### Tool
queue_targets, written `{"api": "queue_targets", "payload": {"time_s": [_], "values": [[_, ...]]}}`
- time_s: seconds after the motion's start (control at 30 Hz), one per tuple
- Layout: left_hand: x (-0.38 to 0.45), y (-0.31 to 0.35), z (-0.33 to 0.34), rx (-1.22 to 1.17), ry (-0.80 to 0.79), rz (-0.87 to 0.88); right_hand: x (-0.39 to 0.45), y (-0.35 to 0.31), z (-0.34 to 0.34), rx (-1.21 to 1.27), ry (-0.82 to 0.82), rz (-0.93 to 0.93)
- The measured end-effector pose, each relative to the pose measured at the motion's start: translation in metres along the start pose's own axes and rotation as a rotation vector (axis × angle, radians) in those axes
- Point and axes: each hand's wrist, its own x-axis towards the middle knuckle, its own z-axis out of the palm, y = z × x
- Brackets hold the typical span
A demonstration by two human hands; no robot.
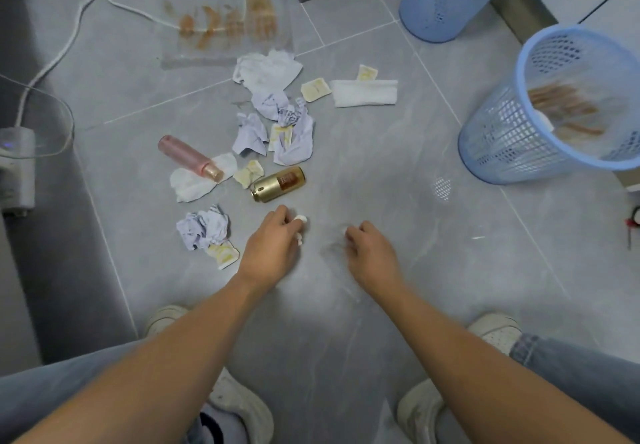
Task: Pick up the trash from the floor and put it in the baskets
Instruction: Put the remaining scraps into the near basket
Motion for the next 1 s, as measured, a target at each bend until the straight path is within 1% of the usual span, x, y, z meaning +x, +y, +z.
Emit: {"api": "queue_targets", "payload": {"time_s": [0.17, 0.43, 0.53, 0.63, 0.77, 0.83, 0.87, 0.9, 1.0], "values": [[0.045, 0.053, -0.024, -0.144, 0.076, 0.158, 0.023, 0.004, -0.069, 0.142, 0.278, 0.009], [0.160, 0.194, -0.068, -0.151, 0.242, 0.426, 0.048, 0.061, -0.228, 0.258, 0.697, 0.074], [0.198, 0.251, -0.083, -0.155, 0.279, 0.533, 0.054, 0.097, -0.272, 0.248, 0.783, 0.068], [0.234, 0.296, -0.083, -0.119, 0.298, 0.605, 0.064, 0.140, -0.298, 0.213, 0.803, 0.128], [0.274, 0.342, -0.063, -0.026, 0.201, 0.666, 0.080, 0.189, -0.308, 0.069, 0.768, 0.183], [0.285, 0.358, -0.054, 0.010, 0.147, 0.684, 0.089, 0.205, -0.309, -0.024, 0.701, 0.177], [0.289, 0.365, -0.050, 0.041, 0.120, 0.684, 0.094, 0.210, -0.310, -0.052, 0.626, 0.192], [0.291, 0.370, -0.045, 0.097, 0.086, 0.671, 0.099, 0.212, -0.312, -0.067, 0.512, 0.223], [0.292, 0.376, -0.038, 0.382, -0.091, 0.541, 0.113, 0.211, -0.319, -0.064, 0.033, 0.331]]}}
